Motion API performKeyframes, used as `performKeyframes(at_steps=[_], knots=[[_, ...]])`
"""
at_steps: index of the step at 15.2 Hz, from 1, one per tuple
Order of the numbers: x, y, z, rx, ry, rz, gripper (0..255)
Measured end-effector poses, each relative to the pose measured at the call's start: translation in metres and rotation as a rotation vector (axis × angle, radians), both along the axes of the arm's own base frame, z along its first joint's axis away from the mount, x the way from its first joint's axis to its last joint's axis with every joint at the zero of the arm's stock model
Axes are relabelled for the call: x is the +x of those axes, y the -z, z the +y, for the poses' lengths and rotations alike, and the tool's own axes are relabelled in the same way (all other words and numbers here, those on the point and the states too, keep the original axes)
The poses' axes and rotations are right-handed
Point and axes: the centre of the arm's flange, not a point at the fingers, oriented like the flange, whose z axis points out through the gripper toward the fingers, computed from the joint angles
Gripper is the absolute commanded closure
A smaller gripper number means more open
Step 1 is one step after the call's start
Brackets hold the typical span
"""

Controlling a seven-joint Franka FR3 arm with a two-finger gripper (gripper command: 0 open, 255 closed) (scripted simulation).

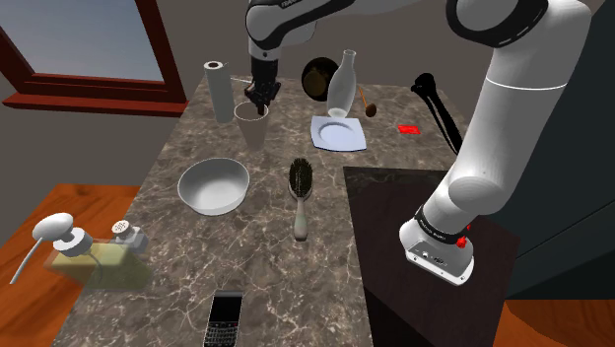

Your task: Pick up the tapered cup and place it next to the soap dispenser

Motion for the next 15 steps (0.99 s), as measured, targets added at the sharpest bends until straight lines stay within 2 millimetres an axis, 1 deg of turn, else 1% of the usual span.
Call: performKeyframes(at_steps=[4,15], knots=[[0.002,-0.021,0.000,0.000,0.000,0.000,255],[-0.001,-0.079,-0.001,0.000,0.000,0.000,255]])
